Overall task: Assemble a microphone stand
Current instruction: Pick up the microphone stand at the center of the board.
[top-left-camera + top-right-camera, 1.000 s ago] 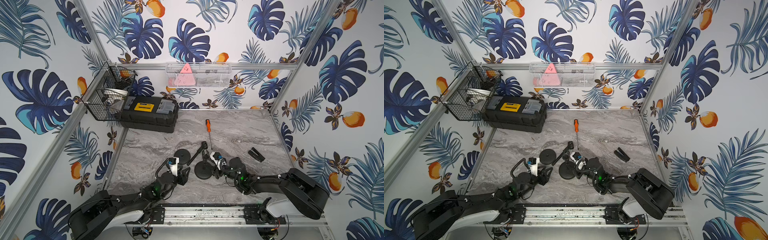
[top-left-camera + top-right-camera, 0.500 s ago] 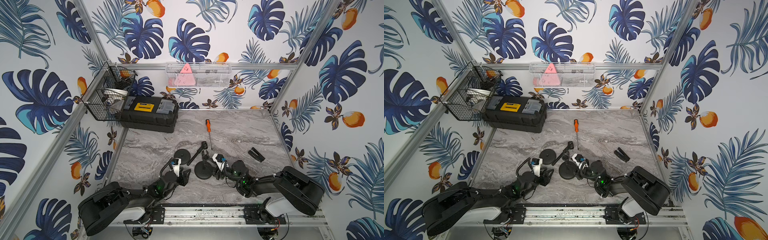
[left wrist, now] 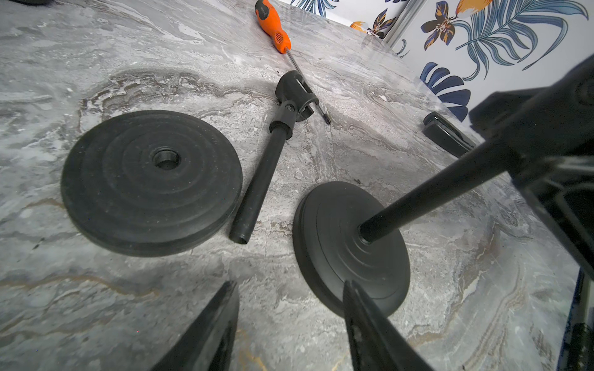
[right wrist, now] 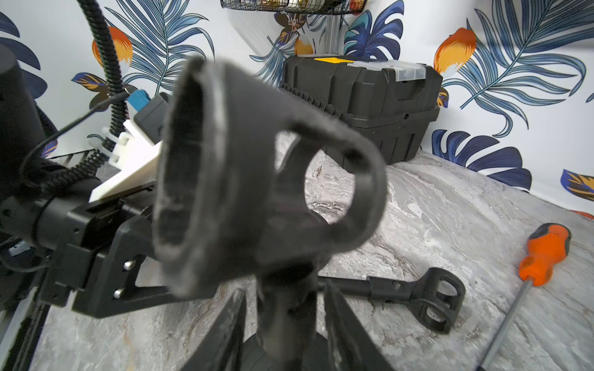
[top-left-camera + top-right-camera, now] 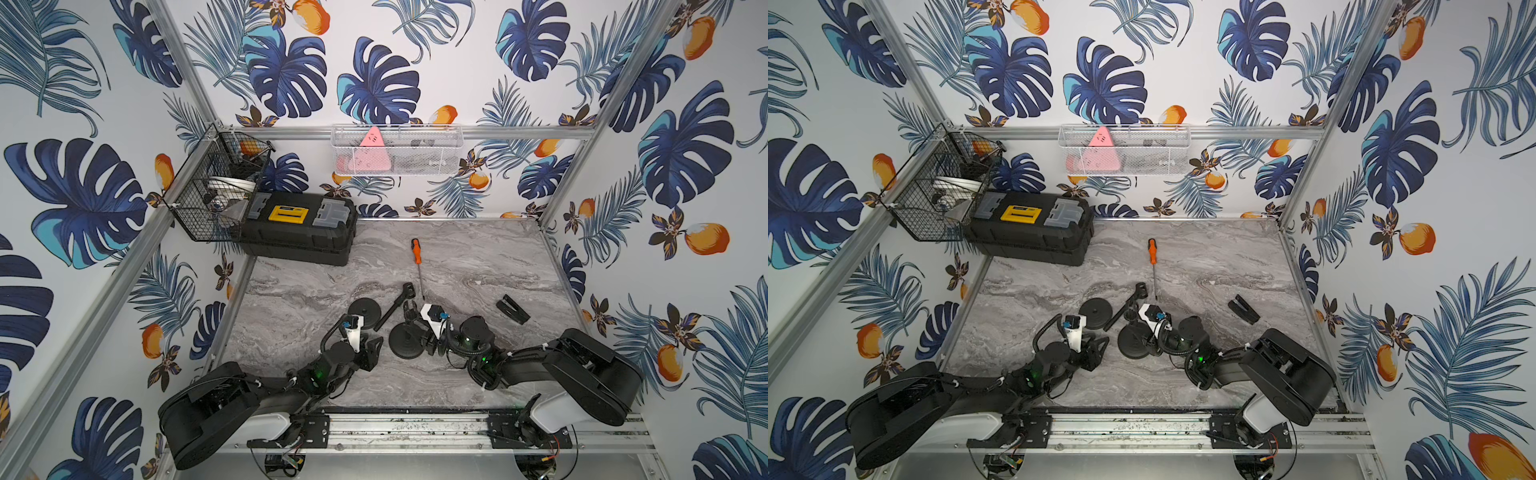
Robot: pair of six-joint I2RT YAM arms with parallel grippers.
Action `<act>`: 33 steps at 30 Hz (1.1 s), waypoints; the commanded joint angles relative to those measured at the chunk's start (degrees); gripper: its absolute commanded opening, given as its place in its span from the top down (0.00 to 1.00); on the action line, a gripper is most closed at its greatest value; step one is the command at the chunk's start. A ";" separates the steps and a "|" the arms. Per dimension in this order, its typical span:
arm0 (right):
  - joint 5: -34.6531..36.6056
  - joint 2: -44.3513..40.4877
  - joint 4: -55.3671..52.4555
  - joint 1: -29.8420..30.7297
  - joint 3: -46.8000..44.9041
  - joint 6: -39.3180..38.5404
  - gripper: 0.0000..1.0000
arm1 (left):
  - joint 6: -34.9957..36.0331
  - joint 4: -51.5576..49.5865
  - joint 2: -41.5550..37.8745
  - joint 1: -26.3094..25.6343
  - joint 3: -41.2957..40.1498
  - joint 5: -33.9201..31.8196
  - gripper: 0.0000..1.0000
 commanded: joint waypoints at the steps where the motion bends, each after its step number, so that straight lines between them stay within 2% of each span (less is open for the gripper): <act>1: -0.48 -0.71 2.07 0.04 0.55 0.04 0.71 | -0.60 0.65 -0.88 0.10 0.43 -0.55 0.43; 8: 0.34 -2.86 -0.75 0.07 0.96 -1.59 0.87 | -1.88 -4.05 -2.68 0.19 1.78 -0.78 0.42; 16: 0.49 -7.12 -6.66 0.06 3.31 -4.35 0.91 | -3.49 -11.79 -7.88 0.44 3.77 0.31 0.40; 21: 1.42 -10.56 -12.85 -0.01 6.14 -5.42 0.98 | -6.14 -18.01 -10.51 0.85 5.89 1.97 0.33; 26: 2.96 -14.06 -20.37 -0.01 9.77 -5.08 0.99 | -10.88 -23.22 -10.39 3.88 9.30 9.75 0.24; 33: 2.97 -17.47 -28.51 -0.10 14.52 -2.82 1.00 | -16.85 -18.33 -10.37 11.72 9.90 24.80 0.21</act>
